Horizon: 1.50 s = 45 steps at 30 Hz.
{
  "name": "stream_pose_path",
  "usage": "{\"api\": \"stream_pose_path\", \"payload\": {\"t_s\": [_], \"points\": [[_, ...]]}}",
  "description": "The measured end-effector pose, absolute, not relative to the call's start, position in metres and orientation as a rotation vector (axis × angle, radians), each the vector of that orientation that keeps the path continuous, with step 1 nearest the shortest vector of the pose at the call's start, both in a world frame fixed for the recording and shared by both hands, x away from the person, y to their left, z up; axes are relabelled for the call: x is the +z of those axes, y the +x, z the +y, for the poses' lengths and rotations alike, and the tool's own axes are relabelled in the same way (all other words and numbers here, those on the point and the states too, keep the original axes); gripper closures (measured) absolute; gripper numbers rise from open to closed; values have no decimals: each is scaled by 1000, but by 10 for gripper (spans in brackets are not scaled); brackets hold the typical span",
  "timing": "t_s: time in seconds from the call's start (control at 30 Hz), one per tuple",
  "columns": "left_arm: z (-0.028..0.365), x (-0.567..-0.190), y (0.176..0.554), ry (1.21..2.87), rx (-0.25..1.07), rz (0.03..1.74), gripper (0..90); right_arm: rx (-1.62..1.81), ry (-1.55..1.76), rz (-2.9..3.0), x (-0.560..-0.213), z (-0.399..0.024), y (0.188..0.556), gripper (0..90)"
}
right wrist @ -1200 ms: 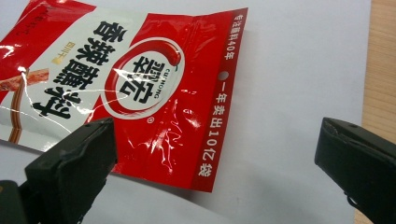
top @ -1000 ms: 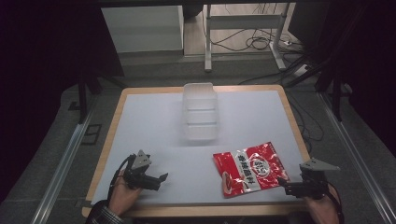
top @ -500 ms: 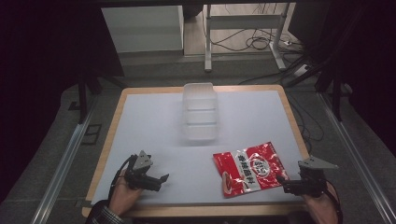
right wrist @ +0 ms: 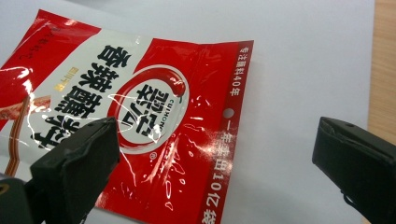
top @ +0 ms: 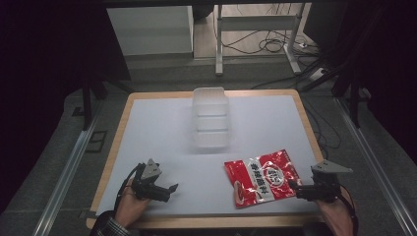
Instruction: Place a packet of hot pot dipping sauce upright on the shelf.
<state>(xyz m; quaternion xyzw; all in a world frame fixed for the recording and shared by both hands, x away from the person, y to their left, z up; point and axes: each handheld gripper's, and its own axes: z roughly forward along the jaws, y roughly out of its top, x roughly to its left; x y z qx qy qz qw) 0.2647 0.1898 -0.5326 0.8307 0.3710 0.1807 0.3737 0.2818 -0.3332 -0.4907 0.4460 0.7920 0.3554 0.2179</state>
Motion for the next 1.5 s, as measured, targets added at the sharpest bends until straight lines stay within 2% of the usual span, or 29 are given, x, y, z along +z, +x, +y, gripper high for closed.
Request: {"api": "stream_pose_path", "payload": {"t_s": [0.47,0.63,0.73,0.77,0.93,0.97,1.0,1.07,1.1,1.13,1.17,1.3,1.33,1.37,1.43,1.5], "points": [[188,-534,265,2148,462,948,3,983,1262,2312,-504,-326,297,19],[188,-534,265,2156,462,948,4,946,1273,2366,-511,-325,304,55],[187,-534,265,2159,464,950,4,955,1277,2400,-513,-325,310,128],[187,-534,265,2159,464,950,5,955,1277,2400,-513,-325,310,128],[187,-535,265,2164,463,948,5,1005,1233,2447,-511,-318,313,280],[187,-535,265,2164,463,948,5,1005,1233,2447,-511,-318,313,280],[186,-535,265,2165,463,949,5,1020,1195,2468,-509,-315,313,337],[186,-535,265,2166,464,948,6,1024,1177,2474,-508,-314,313,357],[186,-535,265,2167,464,948,6,1033,1156,2473,-506,-310,312,416],[186,-535,265,2168,464,948,6,1033,1156,2473,-506,-310,312,416],[186,-535,265,2169,467,947,6,1059,1139,2483,-505,-307,313,464],[186,-535,265,2169,468,947,7,1034,1123,2509,-506,-300,315,530],[186,-535,265,2168,467,947,7,1007,1106,2513,-506,-295,315,590],[186,-535,265,2168,467,947,7,1007,1106,2513,-506,-295,315,590],[186,-535,265,2169,469,946,7,994,1092,2501,-503,-288,314,759],[186,-534,265,2168,476,942,7,984,1053,2495,-500,-284,313,847]]}}
